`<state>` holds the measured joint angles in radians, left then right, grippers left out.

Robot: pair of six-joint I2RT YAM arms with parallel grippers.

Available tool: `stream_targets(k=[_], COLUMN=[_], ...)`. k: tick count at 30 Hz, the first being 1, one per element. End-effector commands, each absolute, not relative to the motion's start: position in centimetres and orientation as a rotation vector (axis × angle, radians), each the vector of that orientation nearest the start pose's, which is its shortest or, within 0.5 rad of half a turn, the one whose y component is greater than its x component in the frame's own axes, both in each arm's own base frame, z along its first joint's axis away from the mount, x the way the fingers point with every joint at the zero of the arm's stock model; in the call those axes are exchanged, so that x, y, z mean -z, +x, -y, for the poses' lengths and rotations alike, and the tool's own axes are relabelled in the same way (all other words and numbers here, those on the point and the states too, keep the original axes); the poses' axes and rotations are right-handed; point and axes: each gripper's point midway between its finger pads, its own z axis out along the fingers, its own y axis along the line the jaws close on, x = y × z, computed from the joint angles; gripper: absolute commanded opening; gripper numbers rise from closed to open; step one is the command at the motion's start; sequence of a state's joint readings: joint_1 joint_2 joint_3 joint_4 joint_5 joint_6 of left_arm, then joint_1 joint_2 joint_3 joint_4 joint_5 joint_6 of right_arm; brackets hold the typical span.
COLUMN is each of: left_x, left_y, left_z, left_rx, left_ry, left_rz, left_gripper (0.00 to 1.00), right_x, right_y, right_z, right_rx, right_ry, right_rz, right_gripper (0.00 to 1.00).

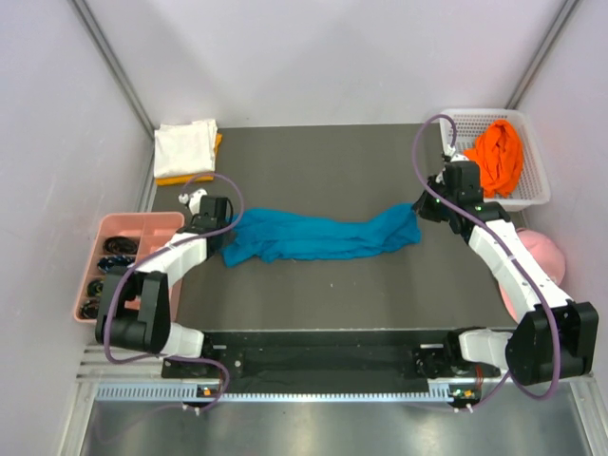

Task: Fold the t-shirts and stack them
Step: Flatten out the tshirt

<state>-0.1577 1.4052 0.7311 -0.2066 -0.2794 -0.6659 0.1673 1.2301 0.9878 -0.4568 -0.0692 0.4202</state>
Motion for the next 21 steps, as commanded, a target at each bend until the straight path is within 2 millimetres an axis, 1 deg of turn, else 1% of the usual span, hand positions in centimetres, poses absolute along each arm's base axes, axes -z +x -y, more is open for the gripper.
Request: stream_targets(k=[1, 2, 3, 4, 5, 6, 8, 9, 11, 12, 13, 15, 20, 21], left_x=[-7.8, -8.1, -8.9, -9.2, -9.6, -10.3, -11.5, -12.5, -13.2, -14.0, -14.2, -14.7, -13.4, -12.7], left_y=[36.5, 36.5, 36.5, 36.4, 36.4, 36.1, 36.0, 35.9, 35.5, 35.4, 35.3, 35.1, 34.2, 33.8], left_z=[3.4, 3.3, 3.1, 2.9, 2.7, 2.3, 1.9, 1.4, 1.0, 0.8, 0.8, 1.0, 2.3, 2.5], left_rx=[0.103, 0.098, 0.090, 0.080, 0.071, 0.050, 0.033, 0.012, -0.005, -0.003, -0.003, 0.017, 0.092, 0.101], left_ry=[-0.737, -0.737, -0.732, -0.728, -0.730, -0.734, -0.725, -0.723, -0.720, -0.717, -0.718, -0.713, -0.719, -0.728], left_rz=[-2.189, -2.182, -2.162, -2.158, -2.148, -2.138, -2.116, -2.085, -2.067, -2.046, -2.043, -2.036, -2.103, -2.117], left_gripper=[0.04, 0.06, 0.18, 0.24, 0.28, 0.37, 0.37, 0.37, 0.37, 0.38, 0.39, 0.40, 0.40, 0.40], right_x=[-18.5, -18.4, -18.3, -18.2, -18.1, -18.1, -18.1, -18.2, -18.1, -18.2, -18.3, -18.3, -18.4, -18.4], right_y=[34.5, 34.5, 34.5, 34.5, 34.5, 34.5, 34.5, 34.5, 34.5, 34.5, 34.5, 34.5, 34.4, 34.4], right_z=[-8.8, -8.8, -8.9, -8.9, -8.9, -9.0, -9.0, -9.1, -9.2, -9.2, -9.2, -9.2, -9.1, -9.1], right_rx=[-0.393, -0.392, -0.397, -0.399, -0.403, -0.405, -0.411, -0.415, -0.418, -0.419, -0.421, -0.421, -0.417, -0.415], right_ry=[0.238, 0.239, 0.238, 0.237, 0.238, 0.238, 0.237, 0.236, 0.234, 0.234, 0.233, 0.233, 0.236, 0.234], right_rz=[-2.237, -2.240, -2.243, -2.243, -2.245, -2.245, -2.246, -2.243, -2.245, -2.244, -2.242, -2.242, -2.240, -2.242], right_gripper=[0.00, 0.00, 0.00, 0.00, 0.00, 0.00, 0.00, 0.00, 0.00, 0.00, 0.00, 0.00, 0.00, 0.00])
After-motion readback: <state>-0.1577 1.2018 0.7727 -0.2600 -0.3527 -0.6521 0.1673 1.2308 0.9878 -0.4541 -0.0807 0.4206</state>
